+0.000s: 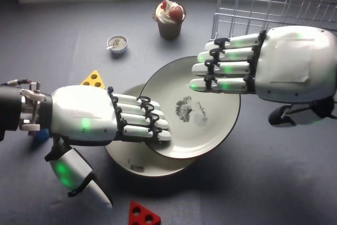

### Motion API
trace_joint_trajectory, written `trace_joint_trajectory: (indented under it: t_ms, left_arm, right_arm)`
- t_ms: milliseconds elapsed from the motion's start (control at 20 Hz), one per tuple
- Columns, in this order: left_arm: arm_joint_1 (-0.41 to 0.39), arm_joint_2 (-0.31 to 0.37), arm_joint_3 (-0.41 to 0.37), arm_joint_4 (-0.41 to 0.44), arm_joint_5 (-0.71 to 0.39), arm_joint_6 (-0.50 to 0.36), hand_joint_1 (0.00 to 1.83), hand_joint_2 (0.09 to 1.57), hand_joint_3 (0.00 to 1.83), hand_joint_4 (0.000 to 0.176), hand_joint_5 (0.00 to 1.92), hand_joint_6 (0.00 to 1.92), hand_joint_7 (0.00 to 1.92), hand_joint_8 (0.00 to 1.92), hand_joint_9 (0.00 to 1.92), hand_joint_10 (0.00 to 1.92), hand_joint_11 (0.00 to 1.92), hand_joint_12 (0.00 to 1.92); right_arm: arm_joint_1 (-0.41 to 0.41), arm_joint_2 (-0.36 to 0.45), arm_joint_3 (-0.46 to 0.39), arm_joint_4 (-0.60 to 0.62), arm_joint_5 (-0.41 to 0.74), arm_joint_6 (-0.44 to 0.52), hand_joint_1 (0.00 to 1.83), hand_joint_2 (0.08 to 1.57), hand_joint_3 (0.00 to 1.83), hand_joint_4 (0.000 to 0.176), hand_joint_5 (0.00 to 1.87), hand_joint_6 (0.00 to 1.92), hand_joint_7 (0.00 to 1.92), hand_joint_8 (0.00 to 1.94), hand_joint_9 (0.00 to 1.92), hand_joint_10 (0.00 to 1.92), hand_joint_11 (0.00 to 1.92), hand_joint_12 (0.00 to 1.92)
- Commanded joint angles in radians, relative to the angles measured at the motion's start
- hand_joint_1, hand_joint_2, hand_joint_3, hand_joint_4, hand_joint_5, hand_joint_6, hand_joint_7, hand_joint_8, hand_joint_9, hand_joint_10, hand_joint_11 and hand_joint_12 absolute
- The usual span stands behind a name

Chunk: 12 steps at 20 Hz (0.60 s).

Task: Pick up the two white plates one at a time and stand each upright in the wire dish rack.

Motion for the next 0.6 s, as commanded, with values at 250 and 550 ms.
trace_joint_trajectory:
  t_ms: [250, 550]
  left_arm:
    - [-0.008, -0.012, 0.005, -0.025, -0.003, -0.014, 0.04, 0.82, 0.0, 0.0, 0.1, 0.01, 0.11, 0.01, 0.11, 0.01, 0.13, 0.03]
    - [-0.017, -0.018, -0.001, -0.031, 0.004, -0.014, 0.04, 0.82, 0.0, 0.0, 0.09, 0.01, 0.09, 0.01, 0.1, 0.01, 0.09, 0.01]
  right_arm:
    - [-0.008, -0.069, 0.02, 0.14, 0.059, -0.127, 1.25, 0.92, 0.0, 0.0, 0.16, 0.01, 0.16, 0.01, 0.18, 0.01, 0.24, 0.03]
    - [-0.021, -0.167, 0.065, 0.216, 0.017, -0.165, 1.3, 0.93, 0.0, 0.0, 0.23, 0.02, 0.21, 0.0, 0.2, 0.0, 0.25, 0.04]
